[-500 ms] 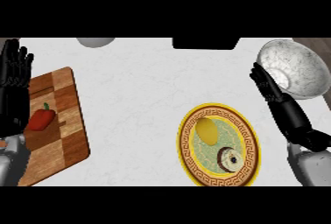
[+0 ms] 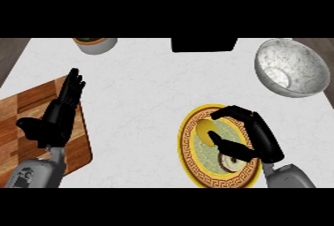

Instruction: Pick the lemon from the plate and place it in the bowl

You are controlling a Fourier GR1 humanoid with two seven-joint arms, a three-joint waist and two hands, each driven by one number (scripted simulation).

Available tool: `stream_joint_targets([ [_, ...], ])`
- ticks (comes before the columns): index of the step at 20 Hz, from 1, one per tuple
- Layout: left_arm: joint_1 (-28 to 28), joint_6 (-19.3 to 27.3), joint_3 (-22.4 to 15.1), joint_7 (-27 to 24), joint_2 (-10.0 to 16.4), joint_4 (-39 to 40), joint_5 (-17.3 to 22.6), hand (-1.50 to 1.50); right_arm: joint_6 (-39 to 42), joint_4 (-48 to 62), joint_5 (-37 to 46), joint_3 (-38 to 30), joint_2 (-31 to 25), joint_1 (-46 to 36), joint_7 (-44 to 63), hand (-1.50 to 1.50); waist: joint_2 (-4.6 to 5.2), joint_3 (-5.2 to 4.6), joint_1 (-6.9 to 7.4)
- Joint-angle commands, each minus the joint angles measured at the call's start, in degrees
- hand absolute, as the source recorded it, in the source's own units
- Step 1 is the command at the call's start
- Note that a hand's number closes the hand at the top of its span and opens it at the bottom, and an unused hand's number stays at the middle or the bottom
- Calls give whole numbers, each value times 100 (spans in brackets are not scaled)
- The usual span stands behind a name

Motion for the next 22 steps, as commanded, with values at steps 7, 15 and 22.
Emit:
stream_joint_targets([
  [7, 180, -204, -274, 327, -225, -50, 51, 0, -1873, -885, 442, 739, 1146, 2053, -2555, -150, -12, 38, 108],
  [15, 272, -307, -330, 399, -378, -224, -10, 0, -1939, -2293, 2263, 595, 696, 2192, 316, -150, -9, 26, 154],
  [22, -123, -213, -308, 629, -488, -29, -212, 0, -422, -2781, 2789, 538, 764, 1631, 2530, -150, 10, 30, 171],
])
